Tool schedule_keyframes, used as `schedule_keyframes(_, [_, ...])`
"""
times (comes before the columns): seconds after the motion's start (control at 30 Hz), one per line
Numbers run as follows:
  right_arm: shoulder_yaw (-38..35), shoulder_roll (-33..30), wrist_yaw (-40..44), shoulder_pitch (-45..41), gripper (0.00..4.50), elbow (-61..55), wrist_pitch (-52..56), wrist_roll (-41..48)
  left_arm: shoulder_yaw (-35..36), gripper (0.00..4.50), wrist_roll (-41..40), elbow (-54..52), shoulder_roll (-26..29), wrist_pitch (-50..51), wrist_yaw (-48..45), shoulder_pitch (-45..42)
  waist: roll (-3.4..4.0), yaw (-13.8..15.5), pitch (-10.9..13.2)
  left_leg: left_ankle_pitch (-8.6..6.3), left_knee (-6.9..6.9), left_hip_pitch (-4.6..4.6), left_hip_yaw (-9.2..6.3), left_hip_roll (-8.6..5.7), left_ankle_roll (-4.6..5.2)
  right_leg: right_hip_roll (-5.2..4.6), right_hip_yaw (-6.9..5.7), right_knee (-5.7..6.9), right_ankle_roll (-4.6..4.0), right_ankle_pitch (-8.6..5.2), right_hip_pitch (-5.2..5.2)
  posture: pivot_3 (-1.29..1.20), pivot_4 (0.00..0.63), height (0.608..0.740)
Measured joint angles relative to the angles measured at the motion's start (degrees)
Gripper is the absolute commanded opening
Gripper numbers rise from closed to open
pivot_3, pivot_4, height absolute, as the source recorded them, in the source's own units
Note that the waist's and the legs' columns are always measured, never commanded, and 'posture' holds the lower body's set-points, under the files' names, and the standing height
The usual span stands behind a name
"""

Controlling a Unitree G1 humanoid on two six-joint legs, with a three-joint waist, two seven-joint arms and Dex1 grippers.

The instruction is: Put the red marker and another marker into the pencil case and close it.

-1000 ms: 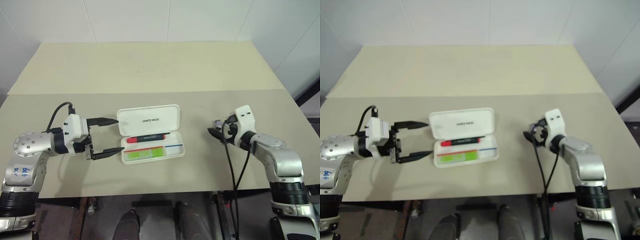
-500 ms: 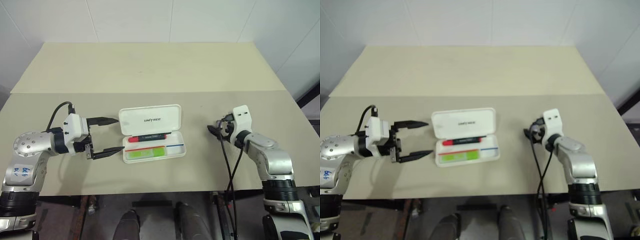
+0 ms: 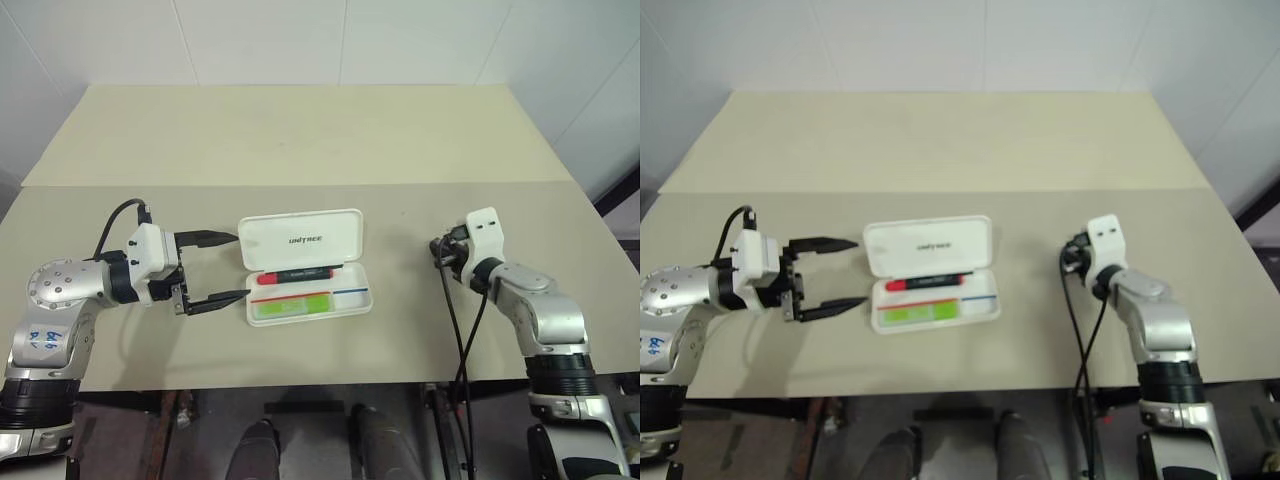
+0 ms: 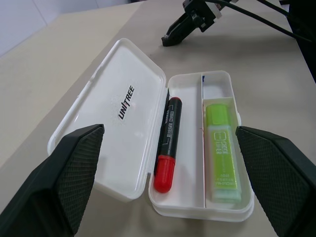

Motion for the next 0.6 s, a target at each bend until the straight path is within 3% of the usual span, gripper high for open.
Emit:
schedule_keyframes(0.23, [5.6,-6.5,20.6,-0.5,0.40,-7.1,-7.4,4.2,0.0,4.50,0.2,0.1,0.2,-0.1,-0.7,-0.3,0.03,-0.3,0.0,-0.04,-0.10,0.01,-0.01,0.01,0.02,0.01,-0.03,0.04,0.42,0.15,-0.03,0.00,0.150,0.740])
schedule_keyframes(0.47, [11.5,-9.4,34.0,-0.4,0.40,-17.8,-7.2,10.0,0.5,4.50,0.1,0.0,1.8,0.0,-2.5,0.9,0.03,-0.1,0.0,-0.08,-0.10,-0.01,-0.02,0.01,-0.01,0.00,-0.04,0.01,0.38,0.10,-0.04,0.00,0.150,0.740])
schedule_keyframes(0.6, [14.6,-9.4,36.7,-0.4,0.40,-18.2,-8.3,10.0,0.6,4.50,0.1,-0.2,1.8,0.6,-2.6,1.7,0.03,0.0,0.0,-0.08,-0.07,-0.02,-0.02,0.00,-0.02,0.00,-0.04,-0.01,0.05,-0.06,-0.04,0.00,0.150,0.740])
